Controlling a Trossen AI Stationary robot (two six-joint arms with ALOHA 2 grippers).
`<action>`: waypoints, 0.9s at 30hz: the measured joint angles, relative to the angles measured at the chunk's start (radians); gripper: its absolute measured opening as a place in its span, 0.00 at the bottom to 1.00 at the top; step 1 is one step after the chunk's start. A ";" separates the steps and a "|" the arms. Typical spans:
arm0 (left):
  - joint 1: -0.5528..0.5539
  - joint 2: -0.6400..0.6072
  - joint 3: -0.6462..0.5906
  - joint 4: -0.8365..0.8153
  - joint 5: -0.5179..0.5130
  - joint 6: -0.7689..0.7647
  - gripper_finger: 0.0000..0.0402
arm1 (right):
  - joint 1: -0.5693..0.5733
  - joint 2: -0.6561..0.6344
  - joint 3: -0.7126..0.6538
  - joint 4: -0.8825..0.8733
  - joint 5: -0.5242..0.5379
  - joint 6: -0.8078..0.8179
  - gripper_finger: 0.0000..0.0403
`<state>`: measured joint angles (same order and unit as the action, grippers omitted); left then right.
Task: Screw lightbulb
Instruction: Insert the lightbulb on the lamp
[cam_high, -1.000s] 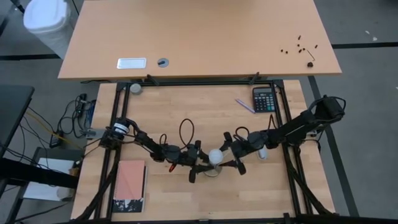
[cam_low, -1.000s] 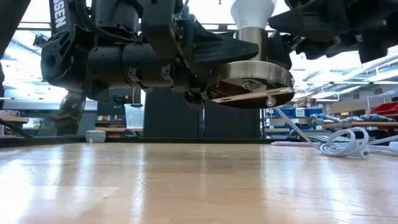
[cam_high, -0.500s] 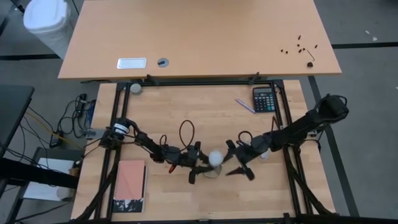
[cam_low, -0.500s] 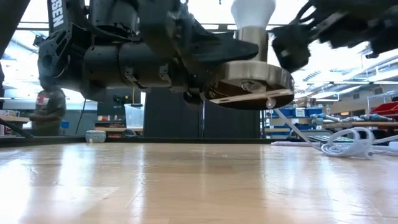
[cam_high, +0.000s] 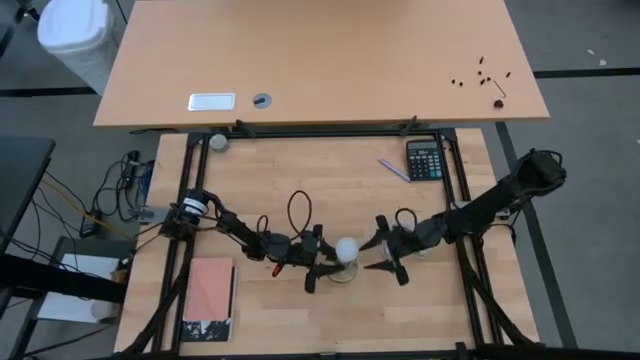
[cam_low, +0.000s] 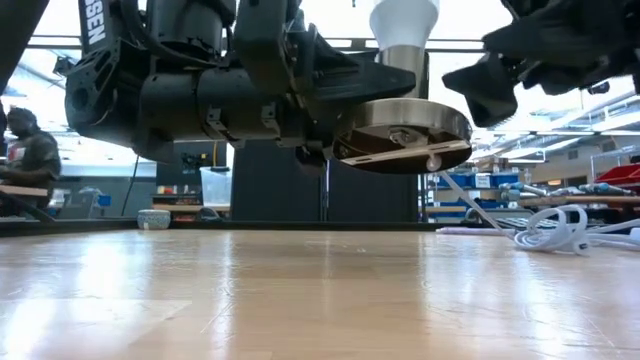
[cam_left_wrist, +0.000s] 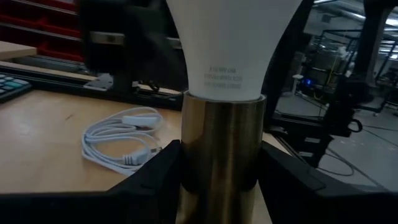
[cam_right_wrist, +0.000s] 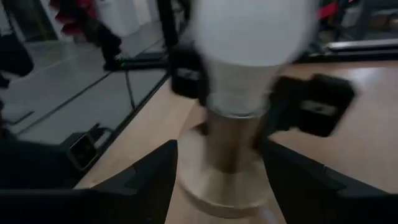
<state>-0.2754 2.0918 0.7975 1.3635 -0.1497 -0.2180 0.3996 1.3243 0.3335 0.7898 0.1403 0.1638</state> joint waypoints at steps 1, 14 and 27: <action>-0.001 0.000 0.000 -0.001 0.003 0.000 0.45 | -0.015 0.000 -0.017 0.031 0.000 -0.001 0.61; 0.000 0.000 0.000 -0.005 0.005 -0.003 0.45 | -0.092 0.025 -0.053 0.187 -0.081 0.023 0.68; 0.000 0.000 0.000 -0.005 0.004 -0.022 0.45 | -0.086 0.231 0.097 0.219 -0.127 -0.026 0.84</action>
<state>-0.2757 2.0920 0.7975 1.3586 -0.1455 -0.2401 0.3140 1.5550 0.4303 1.0091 0.0135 0.1381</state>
